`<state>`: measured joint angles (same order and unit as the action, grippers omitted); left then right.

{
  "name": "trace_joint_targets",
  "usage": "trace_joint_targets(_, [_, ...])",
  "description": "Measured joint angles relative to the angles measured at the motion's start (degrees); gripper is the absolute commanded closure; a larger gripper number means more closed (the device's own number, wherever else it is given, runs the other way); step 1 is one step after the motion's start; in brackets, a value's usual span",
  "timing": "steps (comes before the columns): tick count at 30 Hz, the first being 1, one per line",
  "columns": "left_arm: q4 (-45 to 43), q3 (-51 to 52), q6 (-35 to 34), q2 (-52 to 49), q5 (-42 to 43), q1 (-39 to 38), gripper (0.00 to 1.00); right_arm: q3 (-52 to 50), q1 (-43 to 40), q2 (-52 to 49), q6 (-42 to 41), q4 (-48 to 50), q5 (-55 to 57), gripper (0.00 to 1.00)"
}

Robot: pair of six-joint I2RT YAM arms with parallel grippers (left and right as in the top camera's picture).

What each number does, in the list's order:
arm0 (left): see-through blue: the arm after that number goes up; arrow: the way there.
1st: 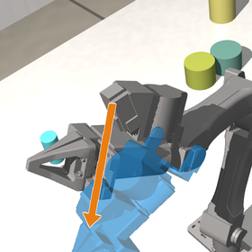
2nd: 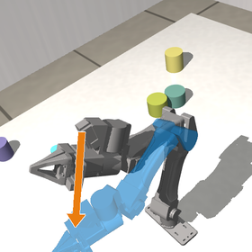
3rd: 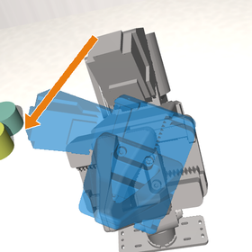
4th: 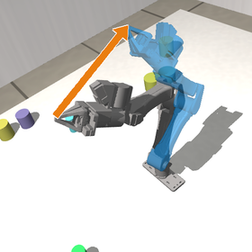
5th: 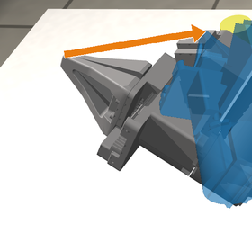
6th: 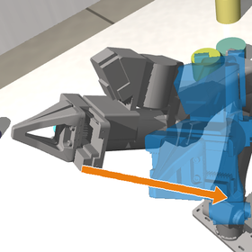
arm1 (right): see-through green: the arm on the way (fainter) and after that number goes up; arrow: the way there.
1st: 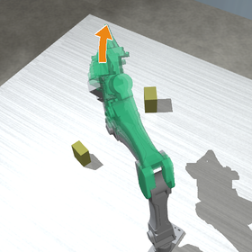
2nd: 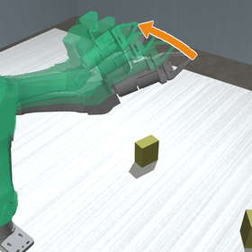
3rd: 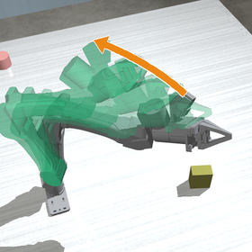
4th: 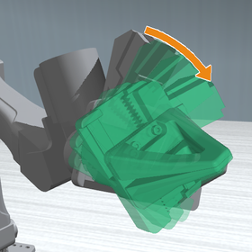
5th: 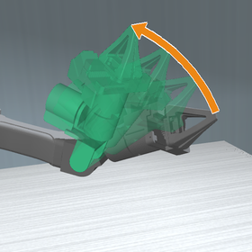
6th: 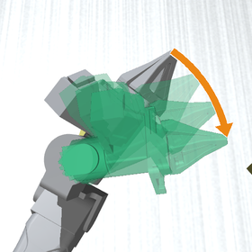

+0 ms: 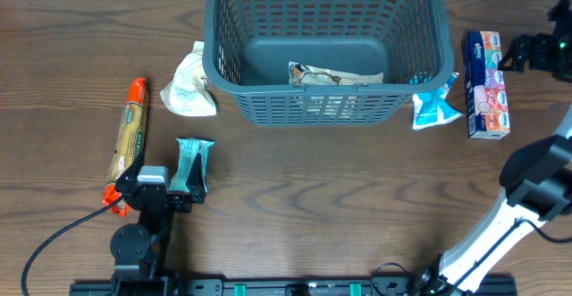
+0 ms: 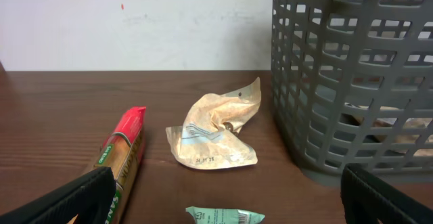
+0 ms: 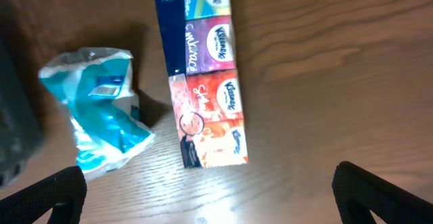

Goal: Pack container
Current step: 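Move the right gripper to the blue Kleenex tissue pack and grasp it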

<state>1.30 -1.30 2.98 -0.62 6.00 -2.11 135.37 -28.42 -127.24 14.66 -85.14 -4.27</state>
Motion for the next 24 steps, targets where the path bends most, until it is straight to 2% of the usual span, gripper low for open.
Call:
trace_joint_targets(4, [0.0,0.0,0.0,0.0,0.0,0.0,0.01,0.0,0.1,-4.2,1.6,0.4,-0.8,0.01])
trace_joint_targets(8, [0.0,0.0,0.0,0.0,0.0,0.0,0.01,0.0,0.5,-7.6,4.9,0.8,-2.8,0.14])
trace_joint_targets(9, [0.0,0.0,0.0,0.0,0.0,0.0,0.01,0.0,0.6,-8.3,6.1,1.0,-3.8,0.13])
trace_joint_targets(11, [0.0,0.0,0.0,0.0,0.0,0.0,0.01,0.0,0.9,-9.4,8.4,1.8,-5.4,0.01])
trace_joint_targets(16, [0.0,0.0,-0.1,0.0,0.0,0.0,0.01,-0.1,1.7,-10.4,11.5,6.8,-5.7,0.01])
trace_joint_targets(24, [0.0,0.0,-1.2,0.0,0.0,0.0,0.01,0.0,2.0,-10.4,11.5,12.5,-0.9,0.01])
